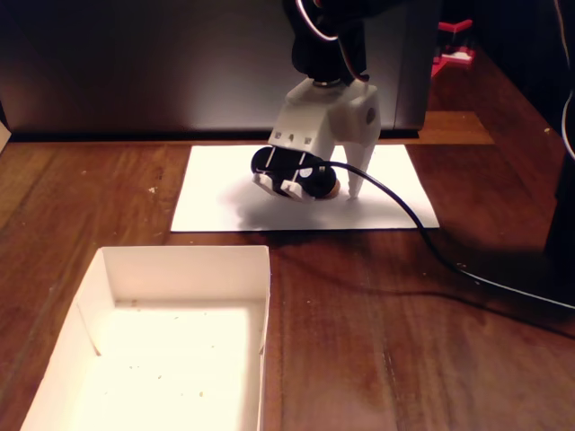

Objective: Grasp a mini cookies block and put it in the white box.

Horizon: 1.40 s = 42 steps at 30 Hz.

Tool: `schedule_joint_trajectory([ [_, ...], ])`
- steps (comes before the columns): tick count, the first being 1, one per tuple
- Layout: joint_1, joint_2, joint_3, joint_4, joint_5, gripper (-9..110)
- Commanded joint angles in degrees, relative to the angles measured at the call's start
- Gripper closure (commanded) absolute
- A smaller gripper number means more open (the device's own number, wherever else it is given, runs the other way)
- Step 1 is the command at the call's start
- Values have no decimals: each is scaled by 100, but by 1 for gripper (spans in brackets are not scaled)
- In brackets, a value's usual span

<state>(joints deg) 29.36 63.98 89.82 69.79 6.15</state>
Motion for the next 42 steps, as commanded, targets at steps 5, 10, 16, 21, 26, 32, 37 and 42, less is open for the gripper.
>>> schedule_joint_trajectory([
  [5,-149,334,-457,-53,0,62],
  [10,-105,431,-448,-53,-9,62],
  [16,-44,642,-448,-70,-79,63],
  [21,-18,844,-439,-70,-149,63],
  [26,9,958,-439,-70,-220,63],
  [32,18,914,-431,-70,-229,63],
  [37,-53,932,-404,-70,-264,63],
  [42,-132,1046,-413,-79,-325,63],
])
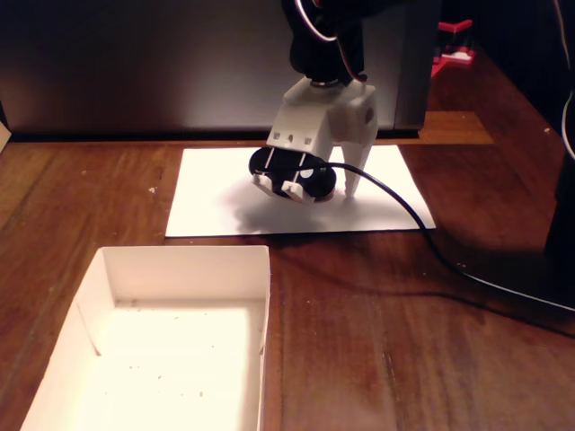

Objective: Grasp a mini cookies block and put it in the white box.

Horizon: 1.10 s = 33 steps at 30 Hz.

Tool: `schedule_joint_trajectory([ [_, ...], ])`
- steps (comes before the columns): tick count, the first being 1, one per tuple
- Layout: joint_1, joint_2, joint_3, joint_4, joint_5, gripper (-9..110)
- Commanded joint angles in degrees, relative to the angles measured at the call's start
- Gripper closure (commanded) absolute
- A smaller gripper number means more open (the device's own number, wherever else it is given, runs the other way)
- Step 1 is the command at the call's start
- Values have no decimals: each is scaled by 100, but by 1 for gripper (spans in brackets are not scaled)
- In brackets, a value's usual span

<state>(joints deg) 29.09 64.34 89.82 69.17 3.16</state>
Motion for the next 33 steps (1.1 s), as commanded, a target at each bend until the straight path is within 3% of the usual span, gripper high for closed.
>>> schedule_joint_trajectory([
  [1,-132,1037,-422,-18,-44,63],
  [33,-114,659,-563,-9,-18,64],
])
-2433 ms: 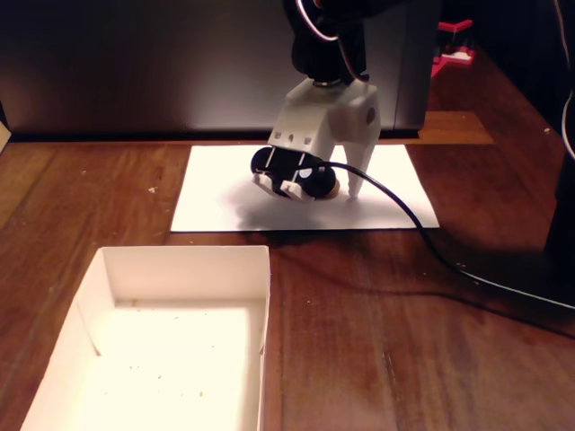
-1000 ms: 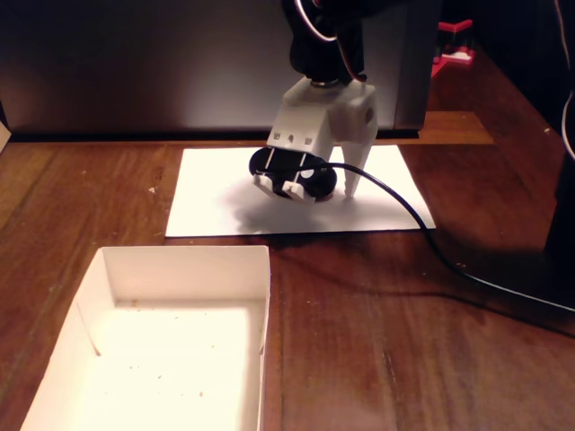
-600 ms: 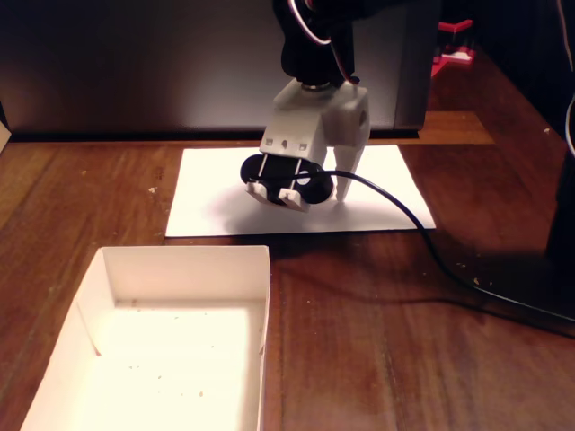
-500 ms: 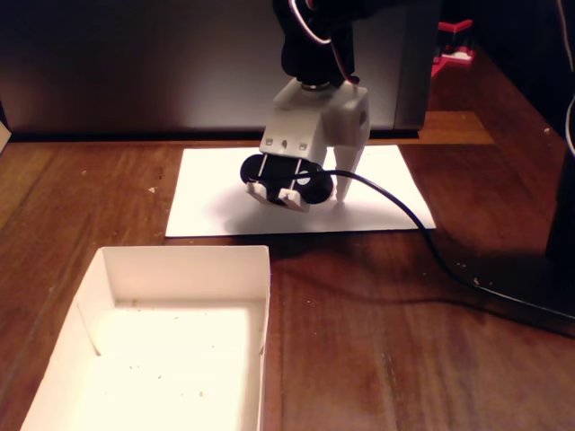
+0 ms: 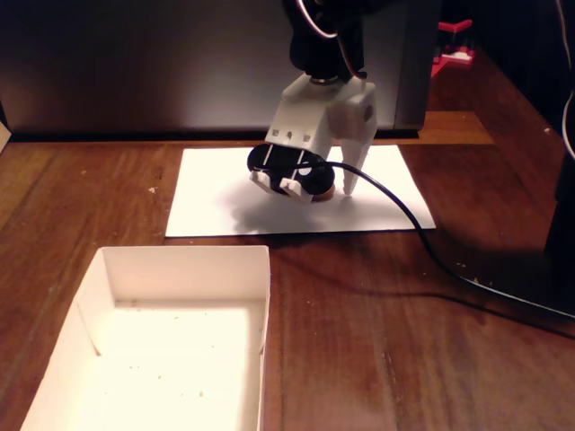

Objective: Grasp a mini cookies block and put it in the white box.

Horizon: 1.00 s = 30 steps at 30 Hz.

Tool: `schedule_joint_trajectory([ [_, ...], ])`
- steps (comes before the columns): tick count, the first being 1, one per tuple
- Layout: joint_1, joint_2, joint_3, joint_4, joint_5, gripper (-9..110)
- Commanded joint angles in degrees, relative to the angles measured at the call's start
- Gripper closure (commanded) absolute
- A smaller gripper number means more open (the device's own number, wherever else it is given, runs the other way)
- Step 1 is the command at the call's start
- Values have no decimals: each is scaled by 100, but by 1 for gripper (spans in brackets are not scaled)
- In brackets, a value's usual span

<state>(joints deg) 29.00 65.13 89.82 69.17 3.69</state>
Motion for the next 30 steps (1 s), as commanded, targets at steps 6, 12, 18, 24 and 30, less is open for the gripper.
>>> schedule_joint_trajectory([
  [6,-202,562,-563,9,-44,64],
  [12,-193,466,-571,-9,-26,64],
  [18,-158,369,-589,-18,-18,64],
  [24,-149,246,-606,-26,0,64],
  [30,-105,123,-615,-26,18,64],
])
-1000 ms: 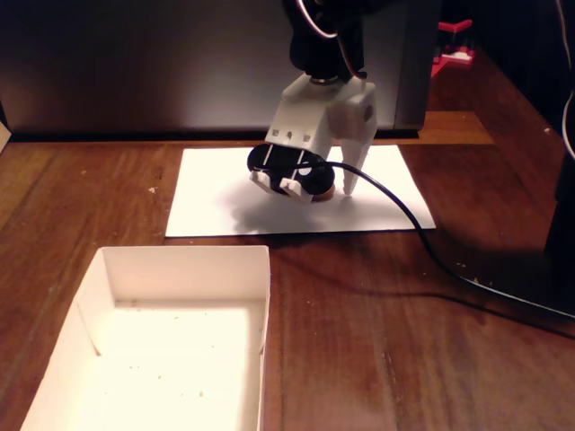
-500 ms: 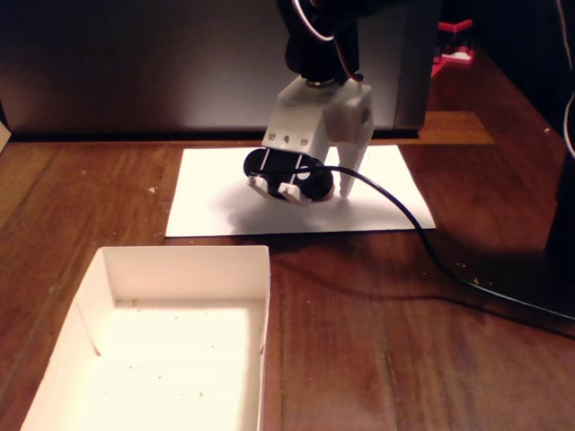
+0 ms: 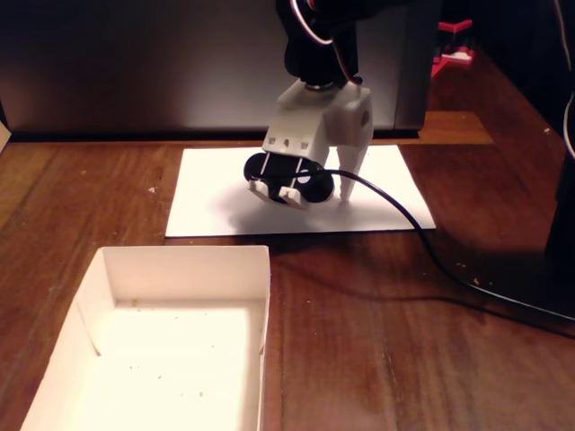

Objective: Grasp a mini cookies block and put it in the white box.

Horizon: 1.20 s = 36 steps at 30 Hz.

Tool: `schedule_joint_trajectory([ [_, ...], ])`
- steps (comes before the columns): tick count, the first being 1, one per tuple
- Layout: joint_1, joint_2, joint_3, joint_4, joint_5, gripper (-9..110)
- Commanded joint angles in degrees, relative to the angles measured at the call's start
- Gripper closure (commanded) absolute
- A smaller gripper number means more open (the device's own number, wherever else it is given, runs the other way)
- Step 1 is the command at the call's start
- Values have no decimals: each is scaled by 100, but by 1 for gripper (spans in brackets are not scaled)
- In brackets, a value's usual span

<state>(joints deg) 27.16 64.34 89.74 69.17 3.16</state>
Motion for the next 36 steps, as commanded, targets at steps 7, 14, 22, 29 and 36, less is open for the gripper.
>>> schedule_joint_trajectory([
  [7,105,123,-624,-26,70,65],
  [14,132,123,-633,-26,105,80],
  [22,167,123,-633,-70,114,84],
  [29,211,167,-633,-97,62,82],
  [36,220,316,-633,-132,35,82],
])
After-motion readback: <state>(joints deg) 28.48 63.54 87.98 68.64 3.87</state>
